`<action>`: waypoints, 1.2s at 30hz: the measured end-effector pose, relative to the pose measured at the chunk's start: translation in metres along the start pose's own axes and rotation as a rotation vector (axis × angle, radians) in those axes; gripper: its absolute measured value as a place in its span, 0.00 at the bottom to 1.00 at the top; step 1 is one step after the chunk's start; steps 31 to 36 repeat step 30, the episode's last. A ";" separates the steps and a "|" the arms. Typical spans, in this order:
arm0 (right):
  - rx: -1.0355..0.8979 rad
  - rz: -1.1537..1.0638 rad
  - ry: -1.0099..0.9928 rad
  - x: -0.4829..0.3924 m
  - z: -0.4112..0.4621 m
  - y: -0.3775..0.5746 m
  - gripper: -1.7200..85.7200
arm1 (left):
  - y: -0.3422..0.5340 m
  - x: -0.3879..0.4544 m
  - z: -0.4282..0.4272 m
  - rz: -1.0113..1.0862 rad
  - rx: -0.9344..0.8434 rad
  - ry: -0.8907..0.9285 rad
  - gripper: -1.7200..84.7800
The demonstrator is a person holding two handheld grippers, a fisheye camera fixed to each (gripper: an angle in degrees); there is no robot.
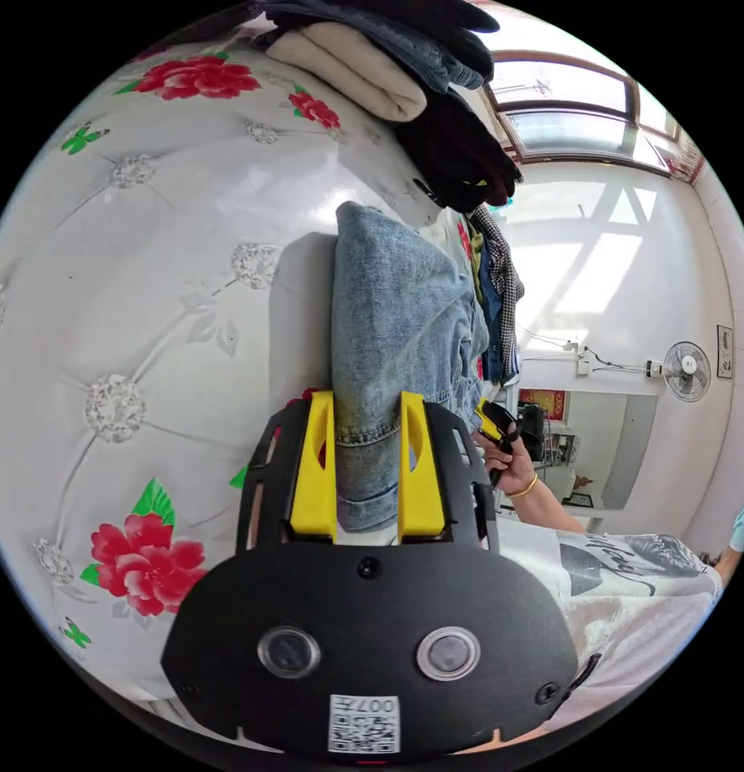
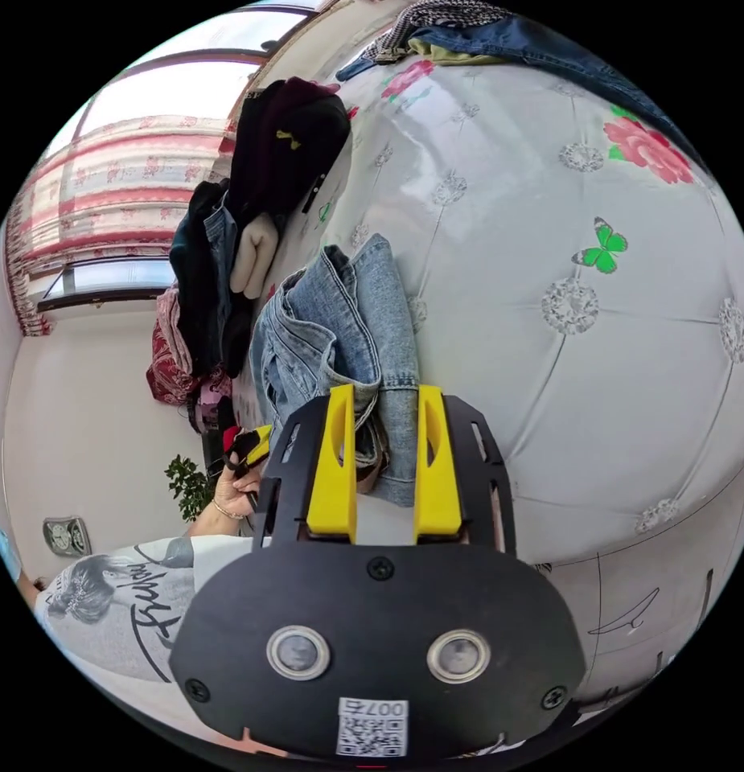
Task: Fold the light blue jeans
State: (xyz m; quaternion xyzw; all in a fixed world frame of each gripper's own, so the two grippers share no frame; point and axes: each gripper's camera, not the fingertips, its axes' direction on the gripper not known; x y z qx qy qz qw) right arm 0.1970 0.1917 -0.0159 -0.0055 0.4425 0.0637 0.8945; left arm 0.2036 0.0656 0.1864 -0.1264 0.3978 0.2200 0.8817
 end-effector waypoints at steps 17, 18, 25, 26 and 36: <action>0.465 -0.500 -0.184 -0.255 -0.152 -0.174 0.08 | -0.238 0.273 -0.087 0.580 0.310 0.058 0.09; 0.512 -0.486 -0.135 -0.267 -0.149 -0.194 0.08 | -0.255 0.283 -0.087 0.602 0.324 -0.017 0.09; 0.425 -0.359 0.220 -0.194 -0.044 -0.236 0.10 | -0.219 0.197 0.006 0.489 0.116 -0.508 0.10; 0.383 -0.348 0.250 -0.181 -0.033 -0.233 0.10 | -0.206 0.187 0.017 0.474 0.086 -0.556 0.09; 0.269 -0.225 0.583 -0.099 -0.021 -0.201 0.11 | -0.105 0.155 0.070 0.395 -0.034 -0.781 0.05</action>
